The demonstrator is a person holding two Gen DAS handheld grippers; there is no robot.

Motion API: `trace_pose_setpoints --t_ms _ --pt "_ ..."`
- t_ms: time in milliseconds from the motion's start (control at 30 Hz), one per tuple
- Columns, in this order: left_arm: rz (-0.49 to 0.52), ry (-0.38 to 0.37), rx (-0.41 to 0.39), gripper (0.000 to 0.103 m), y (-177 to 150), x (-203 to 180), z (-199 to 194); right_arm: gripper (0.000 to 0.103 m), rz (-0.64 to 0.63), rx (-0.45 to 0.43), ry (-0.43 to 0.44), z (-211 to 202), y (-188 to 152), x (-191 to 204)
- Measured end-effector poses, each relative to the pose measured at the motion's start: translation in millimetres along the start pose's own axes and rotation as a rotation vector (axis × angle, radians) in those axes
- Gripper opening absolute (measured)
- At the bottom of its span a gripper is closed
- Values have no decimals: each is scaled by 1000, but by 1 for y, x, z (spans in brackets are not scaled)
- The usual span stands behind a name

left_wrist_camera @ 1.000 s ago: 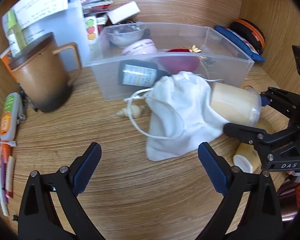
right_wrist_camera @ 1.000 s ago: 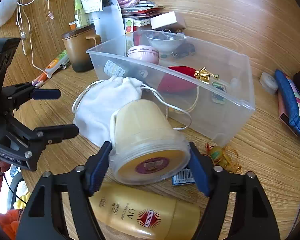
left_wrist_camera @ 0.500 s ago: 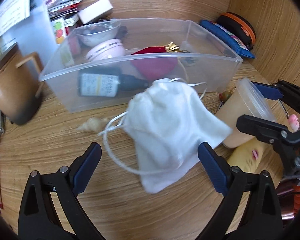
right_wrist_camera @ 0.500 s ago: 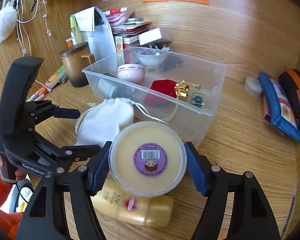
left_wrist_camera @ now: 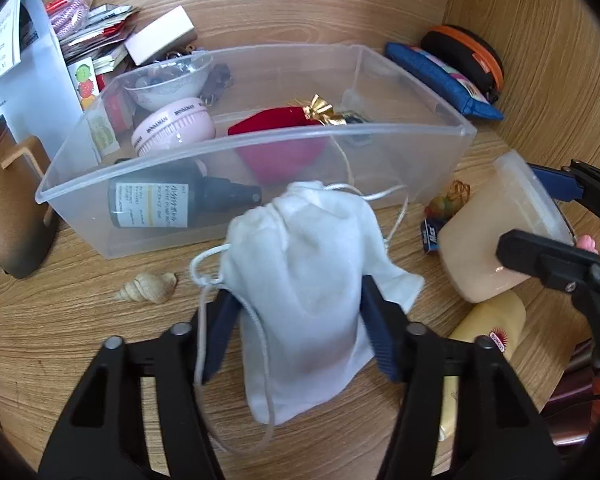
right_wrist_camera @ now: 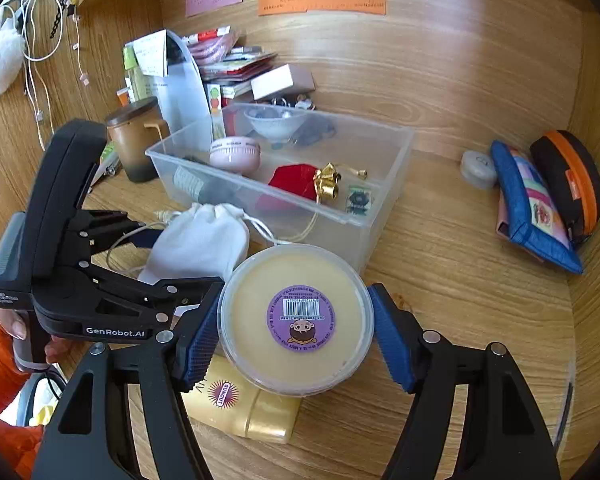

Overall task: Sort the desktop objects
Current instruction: 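Grasp the white cloth bag with the left tool while the right tool holds the cream tub, then lift and carry the bag and tub with both tools over the clear box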

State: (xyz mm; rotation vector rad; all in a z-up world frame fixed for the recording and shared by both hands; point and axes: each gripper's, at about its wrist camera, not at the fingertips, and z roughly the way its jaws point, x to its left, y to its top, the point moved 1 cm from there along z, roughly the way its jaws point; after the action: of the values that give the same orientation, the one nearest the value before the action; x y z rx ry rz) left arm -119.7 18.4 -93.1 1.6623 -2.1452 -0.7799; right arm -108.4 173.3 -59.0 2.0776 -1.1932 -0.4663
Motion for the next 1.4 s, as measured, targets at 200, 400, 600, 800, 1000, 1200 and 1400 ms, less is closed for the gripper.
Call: trace_pose_setpoints --t_ms 200,400,600,800,1000,1200,1400 --pt "6 11 -46 37 0 -1 -13 67 -7 -20 -14 -9 8 -2" --pt "29 38 -92 35 2 -2 -28 67 -18 -31 -28 -15 15 0" --pt "26 47 -139 35 6 2 -49 67 -24 -47 -36 -22 21 4" --pt "17 67 -182 35 9 10 -66 67 -24 -72 -46 -32 29 3" --pt "-1 88 -235 35 20 22 -88 67 -18 -95 -54 -40 39 -1" --pt "-3 115 -279 35 36 32 -104 67 -14 -115 -60 -43 50 -6" --pt "-9 128 -304 35 57 42 -112 67 -14 -125 -72 -39 64 -11"
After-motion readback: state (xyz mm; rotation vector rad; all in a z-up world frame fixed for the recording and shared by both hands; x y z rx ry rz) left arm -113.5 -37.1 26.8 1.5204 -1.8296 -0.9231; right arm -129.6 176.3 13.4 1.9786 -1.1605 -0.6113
